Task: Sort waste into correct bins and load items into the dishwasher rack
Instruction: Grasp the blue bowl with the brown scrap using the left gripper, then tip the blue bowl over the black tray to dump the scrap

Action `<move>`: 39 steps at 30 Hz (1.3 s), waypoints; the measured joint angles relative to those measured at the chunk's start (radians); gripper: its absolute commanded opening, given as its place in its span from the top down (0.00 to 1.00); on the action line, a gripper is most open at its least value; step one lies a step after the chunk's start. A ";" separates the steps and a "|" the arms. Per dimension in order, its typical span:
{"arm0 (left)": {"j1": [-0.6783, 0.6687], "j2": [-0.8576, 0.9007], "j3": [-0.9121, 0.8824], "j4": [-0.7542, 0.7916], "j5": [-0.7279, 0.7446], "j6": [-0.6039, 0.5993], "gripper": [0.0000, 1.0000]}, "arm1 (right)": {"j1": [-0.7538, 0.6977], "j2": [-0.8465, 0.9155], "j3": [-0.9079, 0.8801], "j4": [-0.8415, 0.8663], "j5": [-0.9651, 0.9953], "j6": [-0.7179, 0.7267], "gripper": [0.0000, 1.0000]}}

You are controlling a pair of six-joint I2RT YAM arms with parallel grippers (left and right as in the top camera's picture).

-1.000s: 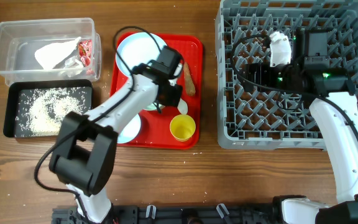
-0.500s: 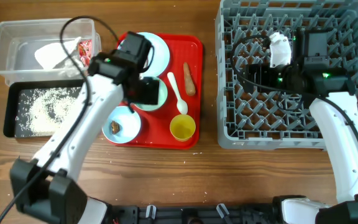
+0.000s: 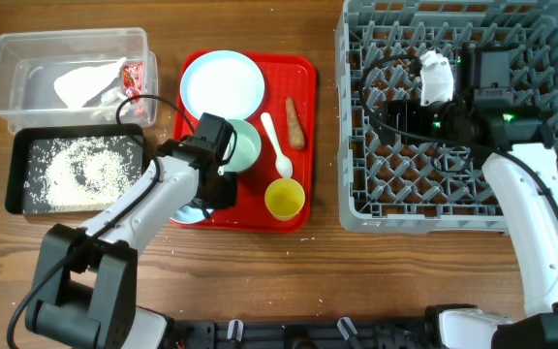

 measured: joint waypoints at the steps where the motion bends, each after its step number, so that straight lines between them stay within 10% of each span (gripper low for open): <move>1: 0.000 0.000 0.000 0.008 0.000 -0.001 0.91 | 0.000 0.000 0.000 0.000 0.000 0.000 0.00; 21: 0.193 -0.156 0.380 -0.316 0.117 0.004 0.96 | 0.000 0.000 0.000 -0.005 0.000 0.000 0.00; 39: 1.019 0.127 0.385 -0.290 1.051 0.332 0.96 | 0.000 0.000 0.000 -0.023 0.000 0.008 0.00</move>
